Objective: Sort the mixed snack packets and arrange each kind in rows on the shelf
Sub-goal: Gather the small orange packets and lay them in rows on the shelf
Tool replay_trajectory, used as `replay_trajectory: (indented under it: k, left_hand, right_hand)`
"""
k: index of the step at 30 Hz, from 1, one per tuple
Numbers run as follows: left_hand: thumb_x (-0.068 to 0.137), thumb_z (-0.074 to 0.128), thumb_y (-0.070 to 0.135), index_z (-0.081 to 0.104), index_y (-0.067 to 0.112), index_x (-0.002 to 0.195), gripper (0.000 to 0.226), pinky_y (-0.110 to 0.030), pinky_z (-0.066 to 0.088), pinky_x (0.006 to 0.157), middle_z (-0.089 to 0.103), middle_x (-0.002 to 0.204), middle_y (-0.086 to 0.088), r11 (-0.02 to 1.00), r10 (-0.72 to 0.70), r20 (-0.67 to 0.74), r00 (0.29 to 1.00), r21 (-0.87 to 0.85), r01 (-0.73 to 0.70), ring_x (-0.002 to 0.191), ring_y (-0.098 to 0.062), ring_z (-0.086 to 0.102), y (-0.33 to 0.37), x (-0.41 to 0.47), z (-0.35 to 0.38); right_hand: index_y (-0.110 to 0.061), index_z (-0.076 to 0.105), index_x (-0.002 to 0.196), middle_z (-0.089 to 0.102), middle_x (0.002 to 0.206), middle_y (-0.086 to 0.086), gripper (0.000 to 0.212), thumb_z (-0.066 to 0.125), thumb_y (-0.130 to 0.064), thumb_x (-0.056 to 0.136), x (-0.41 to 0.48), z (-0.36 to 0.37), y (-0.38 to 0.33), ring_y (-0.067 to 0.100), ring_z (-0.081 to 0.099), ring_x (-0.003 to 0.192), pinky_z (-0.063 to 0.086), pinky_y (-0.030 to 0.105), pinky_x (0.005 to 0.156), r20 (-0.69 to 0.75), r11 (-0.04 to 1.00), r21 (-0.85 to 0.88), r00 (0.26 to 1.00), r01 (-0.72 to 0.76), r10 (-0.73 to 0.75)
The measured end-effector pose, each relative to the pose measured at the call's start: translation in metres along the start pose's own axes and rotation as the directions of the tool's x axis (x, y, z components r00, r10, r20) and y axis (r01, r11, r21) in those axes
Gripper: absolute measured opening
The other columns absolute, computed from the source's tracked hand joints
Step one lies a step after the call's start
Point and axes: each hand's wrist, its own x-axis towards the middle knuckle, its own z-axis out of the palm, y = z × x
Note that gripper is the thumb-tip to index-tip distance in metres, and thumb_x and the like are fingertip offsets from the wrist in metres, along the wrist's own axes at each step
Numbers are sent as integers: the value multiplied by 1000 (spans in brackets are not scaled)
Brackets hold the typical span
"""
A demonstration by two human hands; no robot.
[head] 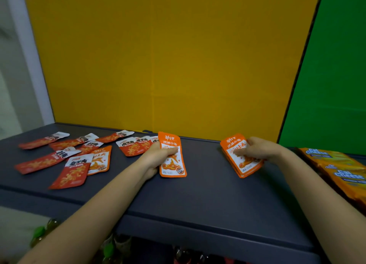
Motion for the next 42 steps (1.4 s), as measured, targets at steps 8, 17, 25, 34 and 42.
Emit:
replay_trajectory:
  k: [8, 17, 25, 34, 42]
  left_hand:
    - [92, 51, 7, 57, 4, 106, 16, -32, 57, 62, 70, 82, -9, 970, -50, 45, 998, -237, 60, 66, -18, 69, 2, -26, -31]
    - [89, 57, 14, 58, 15, 84, 5, -28, 56, 54, 69, 68, -6, 986, 68, -203, 977, -135, -97, 54, -16, 67, 14, -68, -146]
    - [91, 54, 14, 61, 6, 96, 12, -29, 57, 48, 72, 67, -9, 984, -157, -98, 983, -99, 148, 50, -19, 69, -9, -69, -244]
    - [92, 54, 14, 59, 9, 96, 8, -31, 58, 54, 70, 91, -14, 989, -124, -40, 991, -80, 120, 58, -18, 69, -18, -64, -255]
    - [91, 55, 16, 56, 8, 106, 17, -30, 58, 51, 70, 91, -14, 992, -95, -26, 995, -80, 93, 62, -20, 69, -21, -63, -255]
  right_hand:
    - [-13, 52, 108, 68, 82, 2, 23, 62, -18, 88, -31, 62, -66, 8, 66, 56, 53, 19, 52, -54, 868, 465, 984, 176, -171]
    - [-16, 49, 113, 69, 88, 2, 34, 66, -22, 85, -43, 155, -151, 12, 67, 66, 54, 24, 59, -14, 791, 587, 978, 175, -206]
    - [-15, 57, 86, 67, 82, 2, 7, 63, -11, 86, -31, 222, -217, 13, 63, 70, 53, 29, 73, 34, 827, 535, 974, 173, -226]
    - [-9, 58, 90, 68, 105, 13, 11, 65, -16, 83, -27, 238, -243, 29, 66, 96, 52, 38, 91, 35, 944, 324, 997, 60, -76]
    - [-18, 49, 78, 66, 101, 12, 19, 64, -9, 85, -28, 229, -236, 15, 61, 68, 53, 32, 69, -11, 906, 421, 999, 37, -36]
